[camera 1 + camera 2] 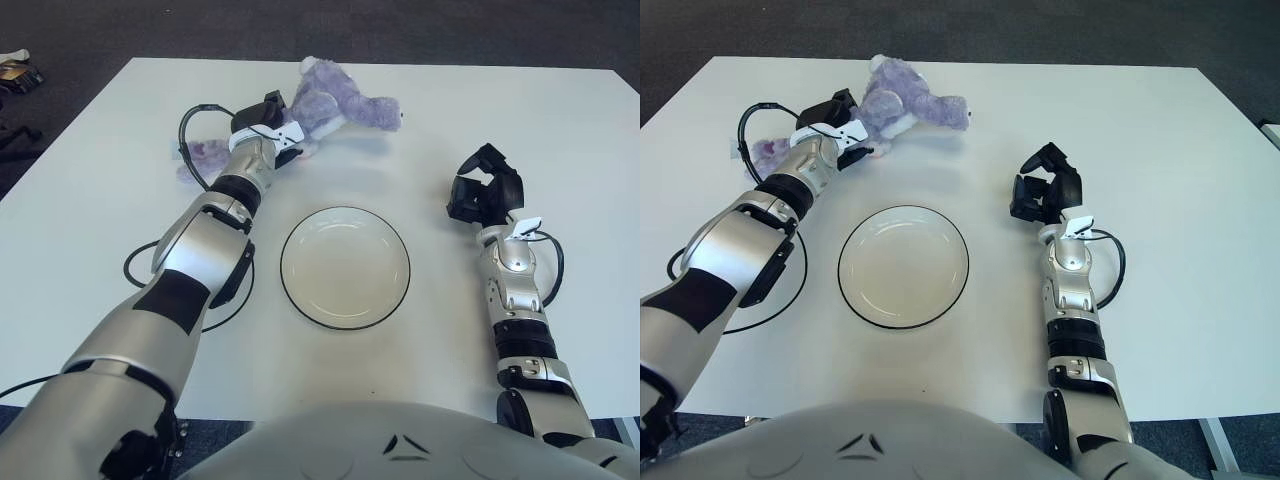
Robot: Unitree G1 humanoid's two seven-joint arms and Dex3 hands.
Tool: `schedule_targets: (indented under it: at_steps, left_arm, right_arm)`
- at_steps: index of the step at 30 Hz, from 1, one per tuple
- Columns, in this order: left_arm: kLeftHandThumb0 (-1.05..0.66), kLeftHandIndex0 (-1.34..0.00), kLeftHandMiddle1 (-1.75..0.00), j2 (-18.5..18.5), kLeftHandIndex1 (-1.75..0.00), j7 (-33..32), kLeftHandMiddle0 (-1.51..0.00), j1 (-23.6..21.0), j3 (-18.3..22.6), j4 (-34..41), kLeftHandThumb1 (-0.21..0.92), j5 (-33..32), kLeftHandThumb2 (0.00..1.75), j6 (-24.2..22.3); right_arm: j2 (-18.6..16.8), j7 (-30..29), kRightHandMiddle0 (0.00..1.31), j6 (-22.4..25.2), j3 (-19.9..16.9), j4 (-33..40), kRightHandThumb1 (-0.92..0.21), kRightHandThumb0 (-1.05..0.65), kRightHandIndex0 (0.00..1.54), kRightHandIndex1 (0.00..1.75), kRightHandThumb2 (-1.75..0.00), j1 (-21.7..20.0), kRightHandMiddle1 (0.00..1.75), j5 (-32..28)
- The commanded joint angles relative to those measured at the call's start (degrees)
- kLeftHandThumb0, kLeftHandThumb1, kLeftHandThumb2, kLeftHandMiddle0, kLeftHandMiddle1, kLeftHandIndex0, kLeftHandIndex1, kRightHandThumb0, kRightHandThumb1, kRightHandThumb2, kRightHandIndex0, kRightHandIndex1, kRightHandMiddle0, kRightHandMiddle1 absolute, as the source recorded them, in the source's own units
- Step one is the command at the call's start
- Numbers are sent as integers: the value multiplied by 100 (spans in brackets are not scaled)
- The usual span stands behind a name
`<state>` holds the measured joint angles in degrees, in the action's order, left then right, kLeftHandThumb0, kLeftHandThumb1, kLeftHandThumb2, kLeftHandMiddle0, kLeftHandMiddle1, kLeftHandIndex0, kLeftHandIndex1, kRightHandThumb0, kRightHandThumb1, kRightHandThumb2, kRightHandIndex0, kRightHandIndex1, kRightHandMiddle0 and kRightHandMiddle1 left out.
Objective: Put the doll into the plate.
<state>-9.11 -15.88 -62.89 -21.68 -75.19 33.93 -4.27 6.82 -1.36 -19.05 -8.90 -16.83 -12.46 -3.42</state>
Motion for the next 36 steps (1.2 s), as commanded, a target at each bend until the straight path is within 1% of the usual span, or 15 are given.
schedule_targets:
  at_steps: [1, 8, 16, 24, 29, 36]
  left_arm:
    - [0, -81, -118, 71, -175, 295, -105, 297, 47, -143, -9, -129, 159, 14]
    - [0, -83, -119, 26, -175, 372, -107, 244, 171, -78, -12, -262, 162, 162]
    - [0, -82, -120, -55, -175, 451, -110, 196, 324, 24, -15, -450, 166, 478]
    - [0, -80, -124, -113, -175, 452, -111, 158, 351, 79, -15, -501, 168, 673]
    - [0, -78, -130, -157, -175, 484, -109, 65, 348, 122, -16, -494, 169, 736]
    - [0, -76, -143, -234, -175, 540, -105, -15, 343, 254, -15, -485, 174, 814]
  right_arm:
    - [-138, -37, 59, 107, 4, -81, -35, -47, 134, 175, -129, 318, 175, -14]
    - [-164, -126, 58, 254, 13, -7, -36, -47, 134, 175, -127, 324, 175, 21]
    - [-148, -105, 58, 395, 27, 53, -35, -47, 135, 175, -128, 324, 175, -18]
    - [-155, -85, 59, 542, 7, 91, -34, -47, 136, 175, -129, 315, 175, -75]
    - [-142, -81, 60, 548, 10, 73, -33, -47, 136, 175, -130, 310, 175, -64]
    - [-123, -45, 61, 530, 15, 48, -32, -48, 136, 175, -131, 305, 175, -62]
